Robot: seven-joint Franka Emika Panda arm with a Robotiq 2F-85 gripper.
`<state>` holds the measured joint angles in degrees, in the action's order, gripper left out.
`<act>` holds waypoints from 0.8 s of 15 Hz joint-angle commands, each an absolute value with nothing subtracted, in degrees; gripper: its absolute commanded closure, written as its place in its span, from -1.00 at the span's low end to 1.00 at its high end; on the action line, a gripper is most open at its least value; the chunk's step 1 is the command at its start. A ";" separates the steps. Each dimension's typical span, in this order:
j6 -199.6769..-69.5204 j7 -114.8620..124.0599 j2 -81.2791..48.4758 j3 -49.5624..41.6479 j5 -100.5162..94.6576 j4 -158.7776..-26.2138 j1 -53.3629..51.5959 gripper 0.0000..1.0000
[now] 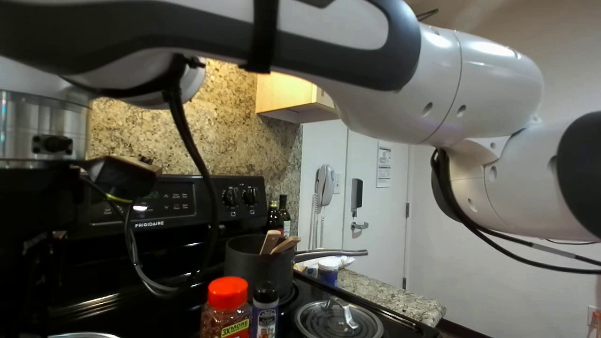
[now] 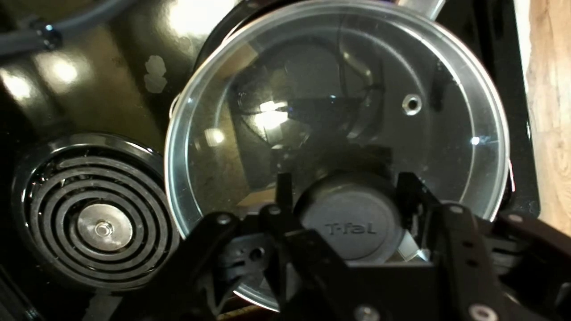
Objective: Remove the lid from the pot on the left side of the stove
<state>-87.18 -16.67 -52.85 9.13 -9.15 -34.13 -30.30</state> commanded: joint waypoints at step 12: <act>-81.01 -17.60 -53.46 7.16 -8.55 -21.37 -30.53 0.31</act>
